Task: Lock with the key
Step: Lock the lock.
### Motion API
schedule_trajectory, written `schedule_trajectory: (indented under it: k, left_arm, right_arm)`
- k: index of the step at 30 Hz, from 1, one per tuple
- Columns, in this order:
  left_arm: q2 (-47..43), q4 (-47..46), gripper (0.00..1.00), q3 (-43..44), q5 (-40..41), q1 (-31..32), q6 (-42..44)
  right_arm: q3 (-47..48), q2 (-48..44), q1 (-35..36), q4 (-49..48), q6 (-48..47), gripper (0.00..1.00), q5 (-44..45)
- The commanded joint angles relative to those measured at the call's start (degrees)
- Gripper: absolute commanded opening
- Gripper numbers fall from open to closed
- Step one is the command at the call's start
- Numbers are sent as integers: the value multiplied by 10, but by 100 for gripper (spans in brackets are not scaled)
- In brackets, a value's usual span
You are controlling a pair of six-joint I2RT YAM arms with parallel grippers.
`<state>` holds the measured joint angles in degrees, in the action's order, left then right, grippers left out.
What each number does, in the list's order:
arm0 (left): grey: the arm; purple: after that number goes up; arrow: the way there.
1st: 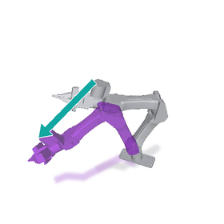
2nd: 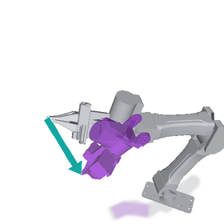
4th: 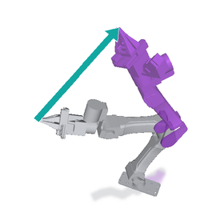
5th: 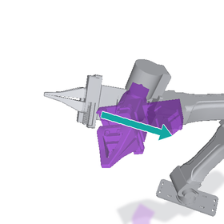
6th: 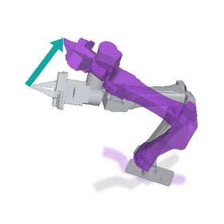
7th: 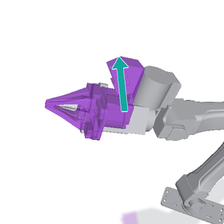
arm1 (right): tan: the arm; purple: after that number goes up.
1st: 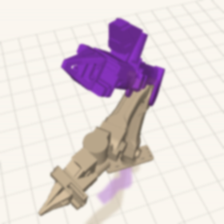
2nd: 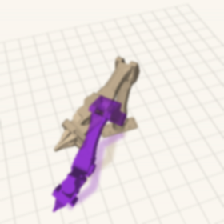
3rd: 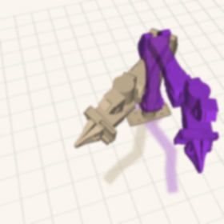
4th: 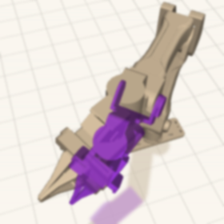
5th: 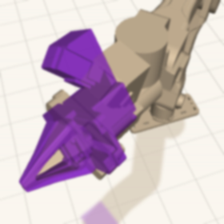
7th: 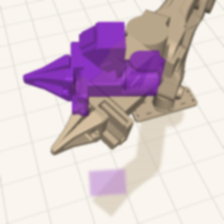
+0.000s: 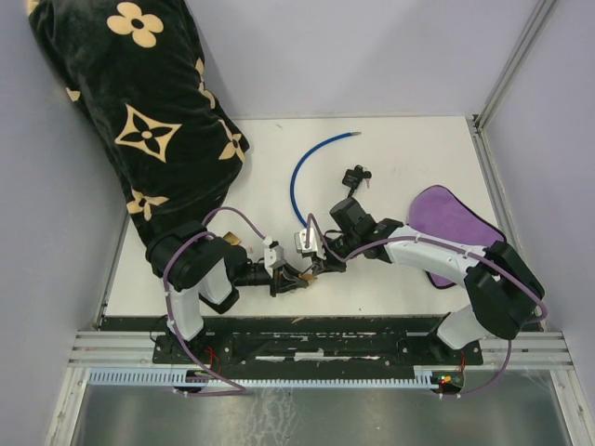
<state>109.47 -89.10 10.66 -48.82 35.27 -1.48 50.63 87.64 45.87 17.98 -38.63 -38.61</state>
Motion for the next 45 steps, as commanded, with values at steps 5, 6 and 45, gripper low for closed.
schedule_trajectory:
  k: [5,6,45]
  left_arm:
    - [44,-64,3,20,121,9,-21]
    - [42,-64,3,19,119,10,-25]
    - [-278,-15,3,161,529,58,-573]
  right_arm:
    - [-48,120,138,30,-22,2,-82]
    - [-32,110,127,40,-18,2,-71]
    - [-36,-150,-289,-508,811,80,-237]
